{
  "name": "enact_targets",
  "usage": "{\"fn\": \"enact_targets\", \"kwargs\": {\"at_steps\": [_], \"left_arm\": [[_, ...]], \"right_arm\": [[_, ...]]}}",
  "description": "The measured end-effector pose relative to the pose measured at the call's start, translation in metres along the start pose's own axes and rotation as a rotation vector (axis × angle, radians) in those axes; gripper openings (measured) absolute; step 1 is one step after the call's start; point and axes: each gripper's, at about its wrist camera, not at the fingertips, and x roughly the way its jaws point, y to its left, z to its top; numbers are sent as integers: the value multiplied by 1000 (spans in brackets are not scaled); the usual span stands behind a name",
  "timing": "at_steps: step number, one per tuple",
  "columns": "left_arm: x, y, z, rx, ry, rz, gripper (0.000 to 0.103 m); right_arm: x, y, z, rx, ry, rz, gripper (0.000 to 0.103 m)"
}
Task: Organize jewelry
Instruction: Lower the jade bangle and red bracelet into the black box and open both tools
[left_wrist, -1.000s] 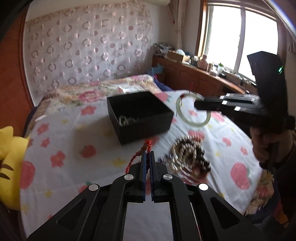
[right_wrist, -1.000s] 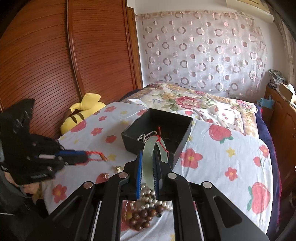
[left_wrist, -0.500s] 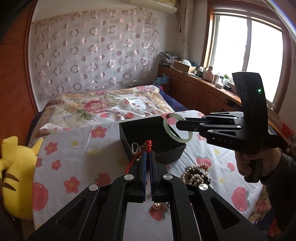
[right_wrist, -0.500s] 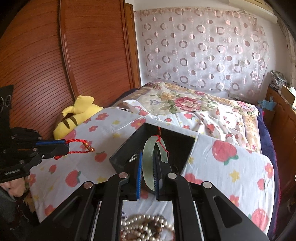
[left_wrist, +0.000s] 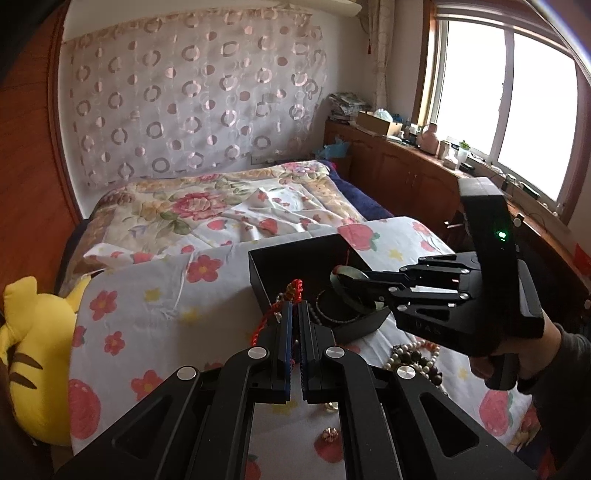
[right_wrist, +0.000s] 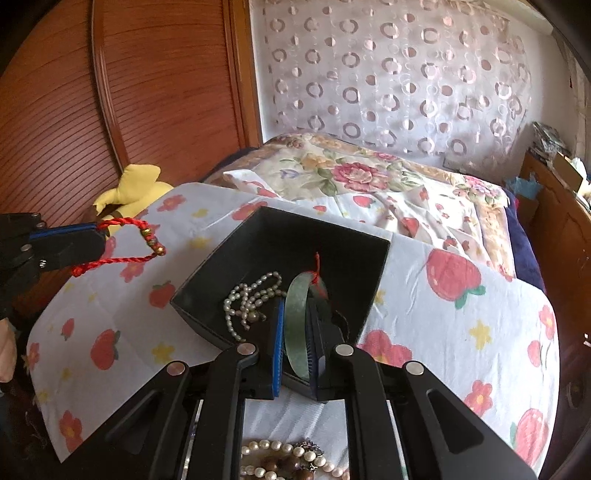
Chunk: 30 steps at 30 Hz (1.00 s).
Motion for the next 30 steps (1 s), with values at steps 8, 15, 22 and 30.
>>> {"fn": "enact_targets", "kwargs": {"at_steps": [8, 15, 22, 30], "left_arm": [[18, -7, 17, 22, 13, 19, 2], [46, -16, 36, 37, 31, 29, 2], [71, -23, 42, 39, 54, 48, 7], [62, -24, 27, 48, 26, 83, 74]], "right_arm": [[-22, -6, -3, 19, -44, 23, 43], [-42, -15, -14, 14, -61, 1, 43], [-54, -26, -30, 22, -72, -6, 44], [-65, -27, -56, -7, -61, -42, 43]]}}
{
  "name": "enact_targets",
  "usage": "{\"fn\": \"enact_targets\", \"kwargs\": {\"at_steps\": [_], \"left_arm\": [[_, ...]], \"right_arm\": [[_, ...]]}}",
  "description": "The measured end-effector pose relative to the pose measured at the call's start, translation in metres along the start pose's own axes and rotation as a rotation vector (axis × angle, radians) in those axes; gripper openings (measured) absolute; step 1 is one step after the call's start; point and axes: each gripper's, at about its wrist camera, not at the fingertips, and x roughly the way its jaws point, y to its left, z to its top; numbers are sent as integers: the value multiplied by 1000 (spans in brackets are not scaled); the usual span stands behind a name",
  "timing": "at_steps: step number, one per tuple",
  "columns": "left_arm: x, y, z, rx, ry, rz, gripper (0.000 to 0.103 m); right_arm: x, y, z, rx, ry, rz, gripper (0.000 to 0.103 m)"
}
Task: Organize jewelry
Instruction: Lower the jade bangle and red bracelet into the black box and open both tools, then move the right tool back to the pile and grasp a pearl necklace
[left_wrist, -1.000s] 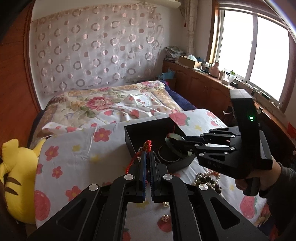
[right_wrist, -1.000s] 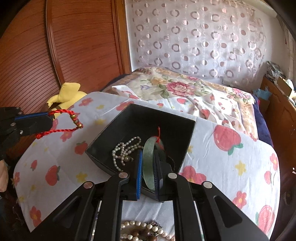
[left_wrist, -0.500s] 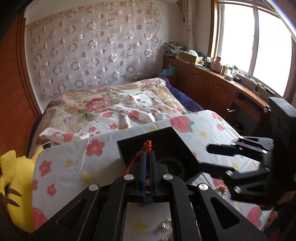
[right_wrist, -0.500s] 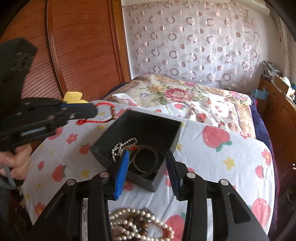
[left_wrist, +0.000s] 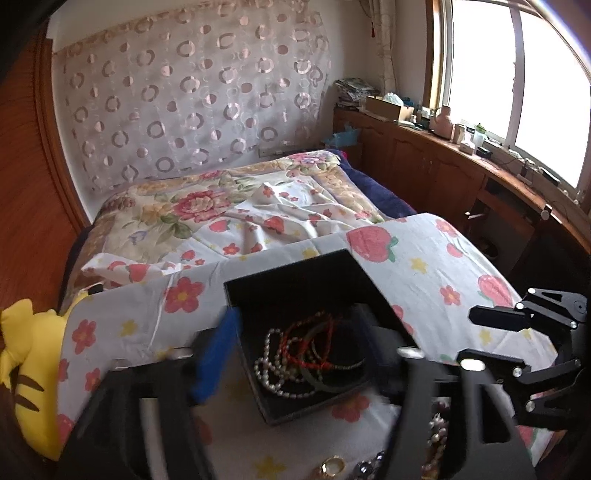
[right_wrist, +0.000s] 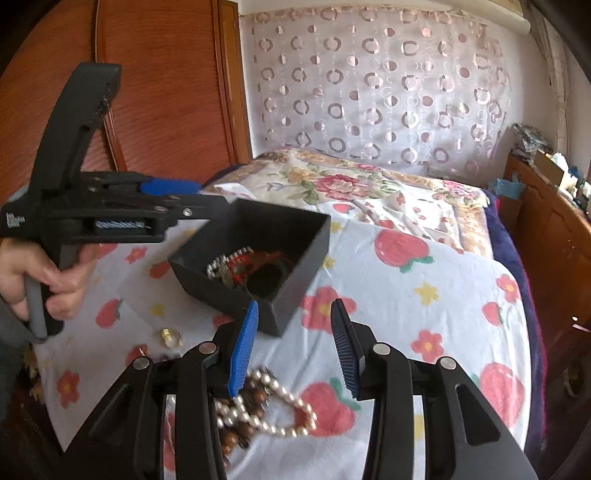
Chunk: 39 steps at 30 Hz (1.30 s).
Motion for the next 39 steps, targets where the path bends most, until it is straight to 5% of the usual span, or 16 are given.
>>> {"fn": "enact_targets", "kwargs": {"at_steps": [8, 19, 24, 39], "left_arm": [[-25, -1, -30, 20, -57, 27, 95], [-51, 1, -85, -19, -51, -31, 95], [-55, -1, -110, -19, -31, -39, 95], [-64, 5, -139, -61, -15, -58, 95]], "right_arm": [[-16, 7, -31, -16, 14, 22, 43], [-27, 28, -60, -19, 25, 76, 41], [-16, 22, -61, -10, 54, 63, 26], [-3, 21, -65, -135, 177, 32, 25]]}}
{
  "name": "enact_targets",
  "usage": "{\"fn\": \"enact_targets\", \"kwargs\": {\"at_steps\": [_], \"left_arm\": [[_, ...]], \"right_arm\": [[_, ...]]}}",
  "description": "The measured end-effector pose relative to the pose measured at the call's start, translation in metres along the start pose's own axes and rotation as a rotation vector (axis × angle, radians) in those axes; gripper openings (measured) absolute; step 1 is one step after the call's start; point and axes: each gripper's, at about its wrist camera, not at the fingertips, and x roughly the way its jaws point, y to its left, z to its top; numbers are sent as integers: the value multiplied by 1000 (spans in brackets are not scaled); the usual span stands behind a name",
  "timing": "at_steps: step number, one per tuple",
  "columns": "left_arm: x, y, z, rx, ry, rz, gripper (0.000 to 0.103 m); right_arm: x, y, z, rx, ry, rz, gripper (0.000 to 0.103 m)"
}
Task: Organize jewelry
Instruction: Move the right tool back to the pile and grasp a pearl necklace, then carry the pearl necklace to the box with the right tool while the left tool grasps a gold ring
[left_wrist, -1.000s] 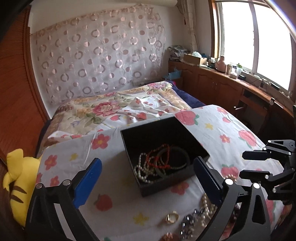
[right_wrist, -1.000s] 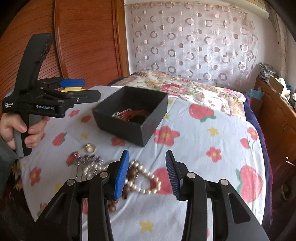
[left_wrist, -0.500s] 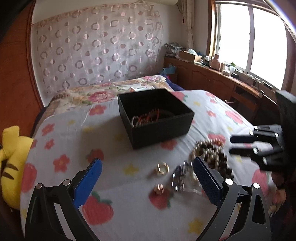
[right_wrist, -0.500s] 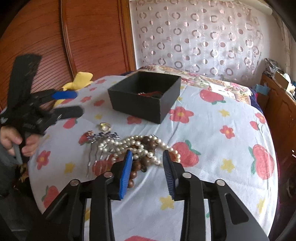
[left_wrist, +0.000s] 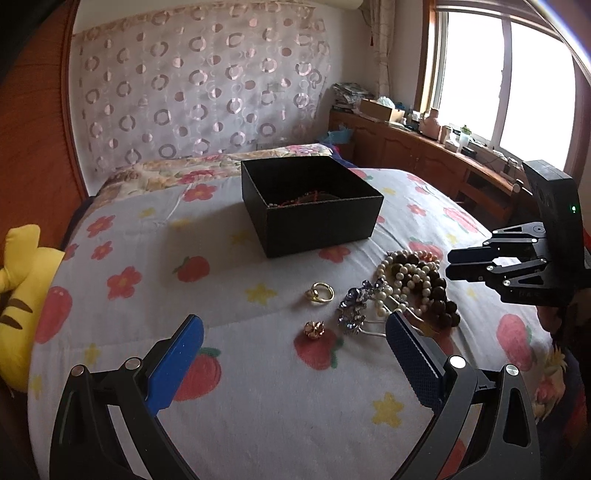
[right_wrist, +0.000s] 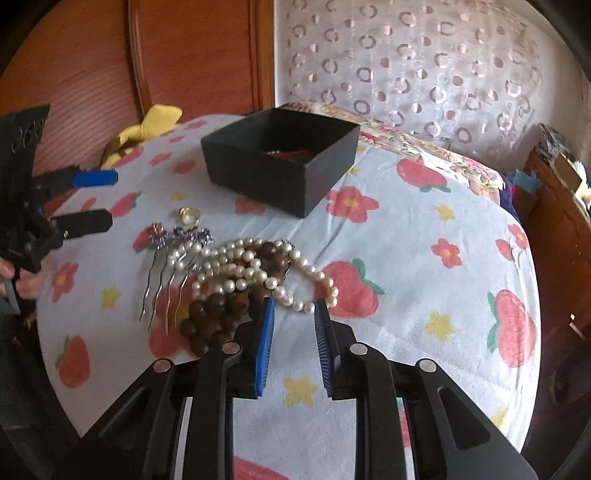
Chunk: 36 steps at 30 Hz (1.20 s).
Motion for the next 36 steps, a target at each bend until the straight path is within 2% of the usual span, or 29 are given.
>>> {"fn": "enact_targets", "kwargs": {"at_steps": [10, 18, 27, 31, 32, 33, 36], "left_arm": [[3, 2, -1, -9, 7, 2, 95], [4, 5, -3, -17, 14, 3, 95], [5, 5, -3, -20, 16, 2, 95], [6, 5, -4, -21, 17, 2, 95], [5, 5, -4, -21, 16, 2, 95], [5, 5, -3, -20, 15, 2, 95], [6, 5, -5, -21, 13, 0, 95]], "right_arm": [[20, 7, 14, -78, 61, -33, 25], [26, 7, 23, -110, 101, 12, 30], [32, 14, 29, -163, 142, 41, 30], [36, 11, 33, -133, 142, 69, 30], [36, 9, 32, -120, 141, 86, 24], [35, 8, 31, -114, 137, 108, 10], [30, 8, 27, -106, 108, 92, 9]]}}
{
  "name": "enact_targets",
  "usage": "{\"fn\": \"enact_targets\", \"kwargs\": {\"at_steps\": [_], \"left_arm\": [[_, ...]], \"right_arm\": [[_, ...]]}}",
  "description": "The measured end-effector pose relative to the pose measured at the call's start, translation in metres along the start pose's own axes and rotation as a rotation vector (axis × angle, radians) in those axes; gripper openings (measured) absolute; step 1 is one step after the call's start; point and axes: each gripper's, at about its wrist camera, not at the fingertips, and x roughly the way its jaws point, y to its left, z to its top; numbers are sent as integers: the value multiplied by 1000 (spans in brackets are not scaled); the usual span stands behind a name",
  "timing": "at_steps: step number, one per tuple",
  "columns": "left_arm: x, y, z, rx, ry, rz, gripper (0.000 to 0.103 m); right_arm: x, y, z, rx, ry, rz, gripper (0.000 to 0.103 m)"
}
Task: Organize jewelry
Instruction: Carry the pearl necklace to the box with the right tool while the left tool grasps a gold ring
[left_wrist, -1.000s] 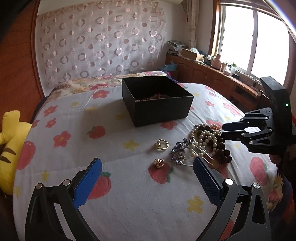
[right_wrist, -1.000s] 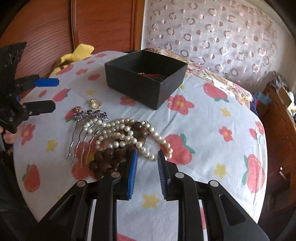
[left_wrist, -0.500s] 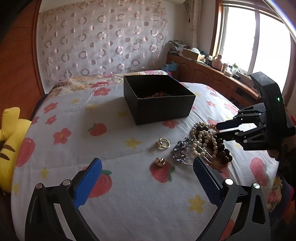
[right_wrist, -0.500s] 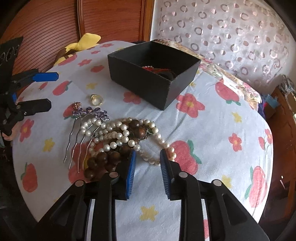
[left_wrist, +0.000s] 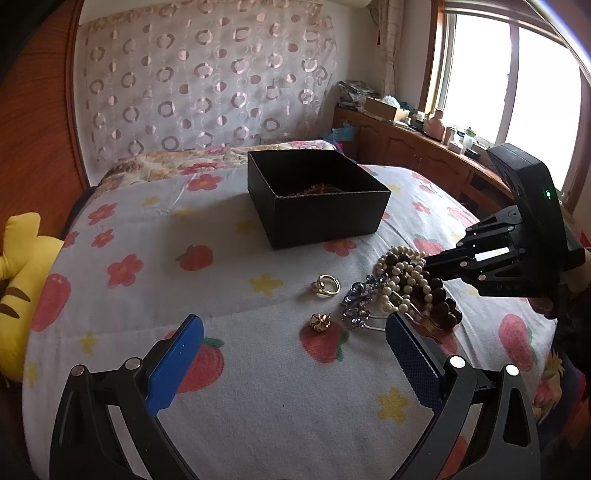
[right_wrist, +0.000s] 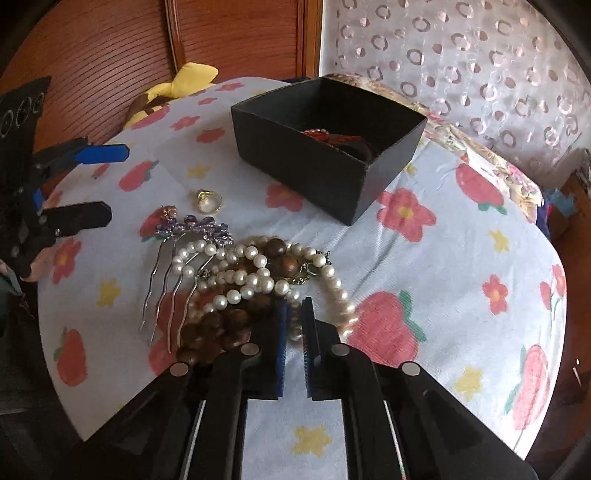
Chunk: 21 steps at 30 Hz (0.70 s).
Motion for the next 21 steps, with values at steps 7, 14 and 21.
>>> {"fn": "enact_targets", "kwargs": {"at_steps": [7, 14, 21], "left_arm": [[5, -7, -4, 20, 42, -29, 95], [10, -21, -7, 70, 79, -63, 84], [17, -23, -2, 82, 105, -69, 47]], "right_arm": [[-49, -6, 7, 62, -188, -73, 9], [-96, 3, 21, 40, -313, -122, 9], [-128, 10, 33, 22, -385, -138, 9]]}}
